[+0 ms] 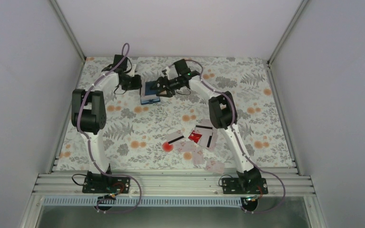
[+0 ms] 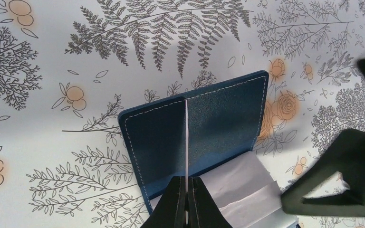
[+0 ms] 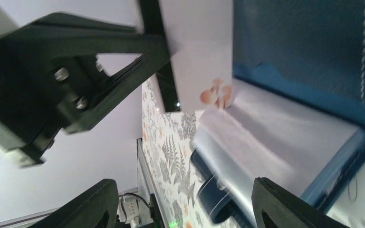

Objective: Put the credit cards into the card holder

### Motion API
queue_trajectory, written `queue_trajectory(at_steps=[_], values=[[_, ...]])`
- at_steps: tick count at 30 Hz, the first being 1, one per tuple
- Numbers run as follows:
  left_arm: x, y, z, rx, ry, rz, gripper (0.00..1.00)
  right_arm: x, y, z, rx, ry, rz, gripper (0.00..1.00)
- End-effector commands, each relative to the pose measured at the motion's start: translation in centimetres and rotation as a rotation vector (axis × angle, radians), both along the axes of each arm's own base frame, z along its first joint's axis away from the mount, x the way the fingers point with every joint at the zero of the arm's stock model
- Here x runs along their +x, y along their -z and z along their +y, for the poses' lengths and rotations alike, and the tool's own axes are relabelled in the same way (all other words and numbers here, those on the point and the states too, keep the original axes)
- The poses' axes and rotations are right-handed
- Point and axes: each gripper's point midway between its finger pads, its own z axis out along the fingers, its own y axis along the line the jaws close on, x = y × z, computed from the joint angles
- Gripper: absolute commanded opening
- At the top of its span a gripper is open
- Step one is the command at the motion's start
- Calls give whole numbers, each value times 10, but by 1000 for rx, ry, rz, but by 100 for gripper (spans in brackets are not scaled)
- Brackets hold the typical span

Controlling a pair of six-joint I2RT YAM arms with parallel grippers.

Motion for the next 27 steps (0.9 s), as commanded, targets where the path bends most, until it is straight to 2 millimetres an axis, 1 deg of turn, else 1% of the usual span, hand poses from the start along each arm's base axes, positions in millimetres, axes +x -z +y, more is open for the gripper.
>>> queue_trajectory(at_steps=[1,4,8,12,22,27], values=[[8,-6,-3,-8,31,-22,2,-11,-35,-12,-28,8,-47,72],[7,-5,-5,-14,38,-19,2,-15,-35,-10,-31,4,-50,72],[3,-7,-5,-18,43,-22,2,-17,-38,-1,-24,-5,-50,72],[0,-8,-5,-13,48,-23,2,-29,-35,6,-45,-24,-47,72],[-6,-4,-4,-13,48,-12,2,-44,-4,-1,-144,-9,29,71],[-6,-5,-4,-15,46,-14,2,-48,-2,-6,-170,-3,32,71]])
